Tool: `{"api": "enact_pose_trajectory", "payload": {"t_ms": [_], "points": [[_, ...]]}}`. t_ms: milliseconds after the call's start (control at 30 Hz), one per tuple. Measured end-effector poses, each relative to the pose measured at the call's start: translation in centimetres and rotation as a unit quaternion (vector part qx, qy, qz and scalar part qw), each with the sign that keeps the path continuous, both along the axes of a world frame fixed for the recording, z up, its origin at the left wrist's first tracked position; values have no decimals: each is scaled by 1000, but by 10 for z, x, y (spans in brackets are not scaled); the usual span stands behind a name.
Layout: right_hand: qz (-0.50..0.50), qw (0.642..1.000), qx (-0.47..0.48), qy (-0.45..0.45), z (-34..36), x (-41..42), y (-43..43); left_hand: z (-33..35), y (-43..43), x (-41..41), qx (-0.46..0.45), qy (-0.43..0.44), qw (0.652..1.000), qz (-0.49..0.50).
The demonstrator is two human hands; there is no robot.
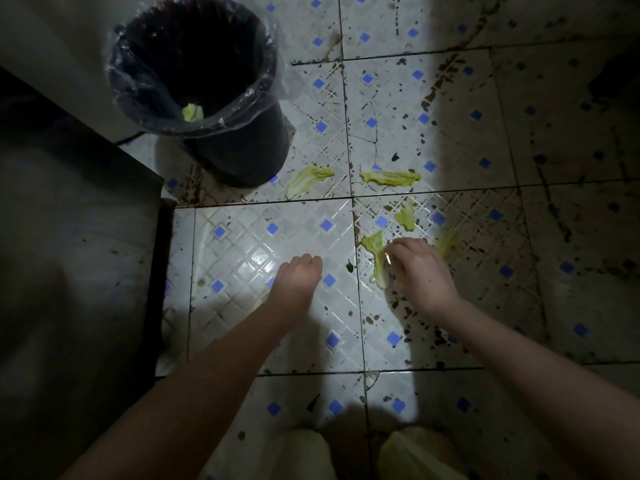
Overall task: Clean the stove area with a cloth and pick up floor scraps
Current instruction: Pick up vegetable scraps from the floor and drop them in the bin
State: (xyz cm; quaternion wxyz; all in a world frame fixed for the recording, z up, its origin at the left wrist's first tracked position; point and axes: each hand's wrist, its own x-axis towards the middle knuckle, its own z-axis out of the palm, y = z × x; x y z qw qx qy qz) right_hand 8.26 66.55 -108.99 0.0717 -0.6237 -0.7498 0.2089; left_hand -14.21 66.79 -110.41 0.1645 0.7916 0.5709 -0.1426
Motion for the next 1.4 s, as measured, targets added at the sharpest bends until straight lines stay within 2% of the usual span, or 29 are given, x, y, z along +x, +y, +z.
{"api": "enact_pose_trajectory", "payload": {"t_ms": [467,600,767,1033,1267,1400], "points": [[-56,998,-22,5,15,22,-12,11,15,48,42,-80,994,-58],[-70,997,-19,1,13,34,-15,6,18,54,45,-71,995,-58],[-79,997,-9,4,7,45,-19,-1,21,53,5,-52,998,-24],[-72,997,3,-8,2,47,-20,3,22,55,-22,-34,999,-32],[-75,997,15,6,5,50,-21,15,24,64,34,-61,996,-55],[-78,996,17,38,11,53,-22,21,28,78,54,-70,990,-106]]}}
